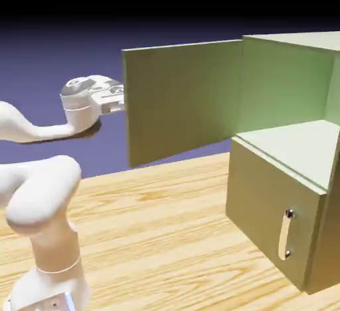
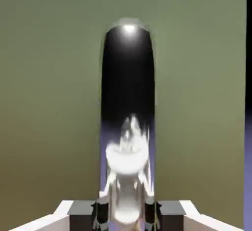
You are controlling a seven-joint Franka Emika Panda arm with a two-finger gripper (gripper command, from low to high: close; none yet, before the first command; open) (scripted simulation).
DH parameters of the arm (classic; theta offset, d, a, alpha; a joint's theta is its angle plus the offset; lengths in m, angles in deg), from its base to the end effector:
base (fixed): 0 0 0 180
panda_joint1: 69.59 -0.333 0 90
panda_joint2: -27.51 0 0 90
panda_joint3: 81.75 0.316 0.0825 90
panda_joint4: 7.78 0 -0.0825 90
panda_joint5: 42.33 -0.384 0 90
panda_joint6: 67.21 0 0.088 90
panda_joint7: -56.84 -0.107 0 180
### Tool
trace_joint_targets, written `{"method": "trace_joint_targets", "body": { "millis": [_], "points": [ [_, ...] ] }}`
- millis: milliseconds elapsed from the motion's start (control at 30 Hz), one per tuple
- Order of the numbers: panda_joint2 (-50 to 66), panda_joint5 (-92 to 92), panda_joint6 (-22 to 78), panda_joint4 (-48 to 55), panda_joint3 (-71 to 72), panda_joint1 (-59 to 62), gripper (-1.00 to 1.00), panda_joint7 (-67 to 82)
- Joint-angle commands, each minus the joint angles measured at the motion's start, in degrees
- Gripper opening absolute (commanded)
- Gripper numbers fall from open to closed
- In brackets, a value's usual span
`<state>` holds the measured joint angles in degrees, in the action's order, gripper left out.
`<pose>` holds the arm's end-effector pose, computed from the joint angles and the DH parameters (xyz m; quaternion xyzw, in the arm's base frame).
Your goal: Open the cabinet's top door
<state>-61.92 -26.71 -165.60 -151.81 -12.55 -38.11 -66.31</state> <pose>0.2436 0.2379 0.4844 0.3340 -0.6237 0.6759 0.2064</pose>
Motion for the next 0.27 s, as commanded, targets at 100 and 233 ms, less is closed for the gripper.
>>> {"method": "trace_joint_targets", "body": {
  "millis": [100,233],
  "points": [
    [0.5,-1.2,8.4,8.4,2.0,5.4,-1.00,0.4],
    [0.7,-1.8,12.8,13.2,3.0,8.6,1.00,0.7]
  ]
}}
